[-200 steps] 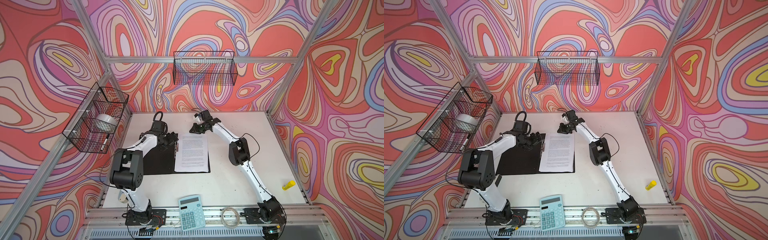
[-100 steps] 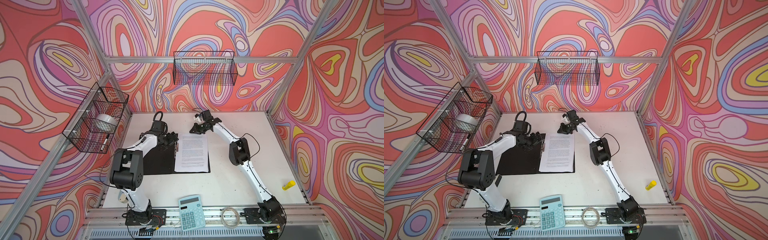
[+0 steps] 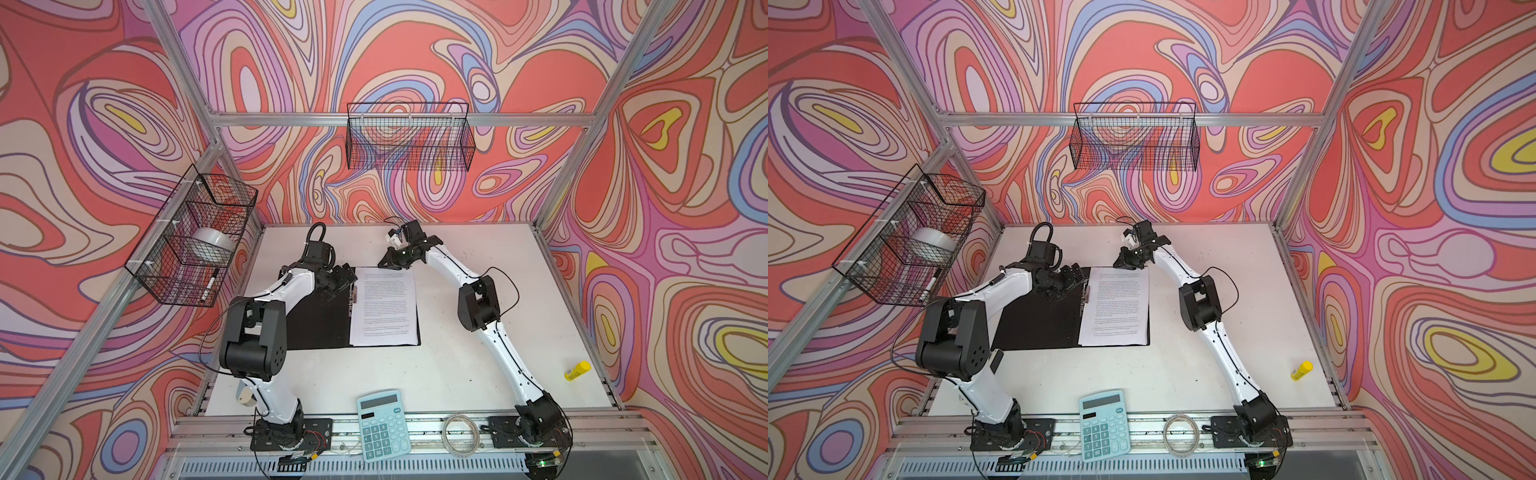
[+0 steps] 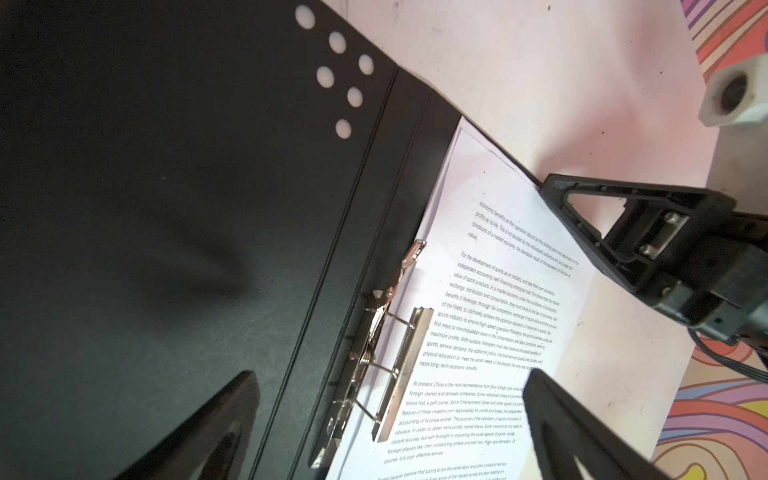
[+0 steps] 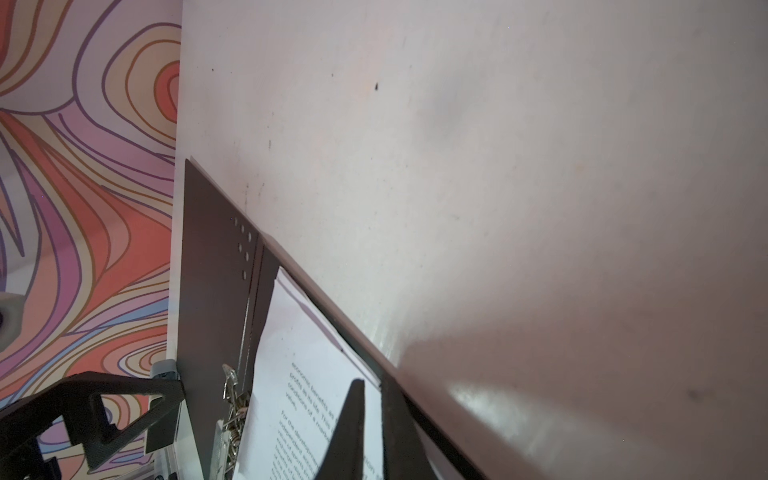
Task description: Put the files into the folder
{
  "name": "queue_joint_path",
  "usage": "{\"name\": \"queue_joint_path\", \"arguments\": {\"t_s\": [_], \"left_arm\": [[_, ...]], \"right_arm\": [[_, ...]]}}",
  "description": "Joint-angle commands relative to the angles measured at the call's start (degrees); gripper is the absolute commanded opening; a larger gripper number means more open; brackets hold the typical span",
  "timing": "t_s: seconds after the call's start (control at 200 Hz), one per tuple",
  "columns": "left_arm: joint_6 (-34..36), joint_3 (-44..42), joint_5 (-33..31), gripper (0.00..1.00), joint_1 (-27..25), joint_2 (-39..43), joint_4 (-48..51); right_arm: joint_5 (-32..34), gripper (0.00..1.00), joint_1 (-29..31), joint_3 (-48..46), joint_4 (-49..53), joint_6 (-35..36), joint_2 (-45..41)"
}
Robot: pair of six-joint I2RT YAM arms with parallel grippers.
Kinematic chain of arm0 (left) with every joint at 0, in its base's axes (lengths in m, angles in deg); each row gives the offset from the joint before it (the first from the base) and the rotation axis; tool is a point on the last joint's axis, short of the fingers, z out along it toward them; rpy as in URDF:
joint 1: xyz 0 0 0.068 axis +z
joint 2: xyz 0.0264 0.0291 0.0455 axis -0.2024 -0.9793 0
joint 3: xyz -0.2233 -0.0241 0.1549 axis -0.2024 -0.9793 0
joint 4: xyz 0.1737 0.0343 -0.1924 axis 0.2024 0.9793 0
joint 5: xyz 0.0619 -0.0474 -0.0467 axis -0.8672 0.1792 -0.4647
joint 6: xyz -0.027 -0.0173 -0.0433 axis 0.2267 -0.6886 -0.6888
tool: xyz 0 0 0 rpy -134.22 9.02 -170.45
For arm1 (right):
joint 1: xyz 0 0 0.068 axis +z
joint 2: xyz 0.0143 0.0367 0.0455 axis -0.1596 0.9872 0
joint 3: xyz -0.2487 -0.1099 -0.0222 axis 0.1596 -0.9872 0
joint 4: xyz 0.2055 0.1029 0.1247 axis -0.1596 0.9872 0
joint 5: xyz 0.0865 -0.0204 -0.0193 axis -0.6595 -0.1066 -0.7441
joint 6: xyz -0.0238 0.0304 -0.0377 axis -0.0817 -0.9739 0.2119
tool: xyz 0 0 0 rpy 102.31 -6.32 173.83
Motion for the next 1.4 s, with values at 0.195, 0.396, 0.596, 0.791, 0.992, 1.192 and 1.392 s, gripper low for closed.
{"name": "queue_joint_path", "arguments": {"t_s": [0.195,0.396,0.596,0.791,0.992,1.192,1.392], "left_arm": [[0.46,0.55,-1.48,1.00,0.17,1.32,0.26],[3.49,4.65,-3.56,1.00,0.17,3.21,3.42],[3.29,4.28,-2.64,1.00,0.17,5.57,3.73],[2.32,1.80,-2.24,1.00,0.17,6.27,2.72],[1.15,1.46,-0.30,1.00,0.17,4.78,2.13],[1.23,0.00,-0.01,1.00,0.08,4.25,0.83],[1.15,-0.33,0.75,1.00,-0.27,2.83,0.30]], "right_arm": [[10.27,0.20,-0.67,-4.87,-6.79,-1.64,-9.87],[20.41,0.21,-0.92,-13.84,-4.62,-0.93,-23.34],[22.15,0.21,-1.55,-31.54,-1.07,-2.12,-37.30],[19.32,0.24,-3.31,-54.35,-6.89,-5.27,-49.79],[15.06,0.26,-5.06,-64.10,-12.56,-9.25,-50.76],[15.18,0.25,-5.41,-65.33,-15.69,-10.93,-47.08],[13.40,0.24,-5.93,-62.68,-17.21,-11.32,-41.50]]}}
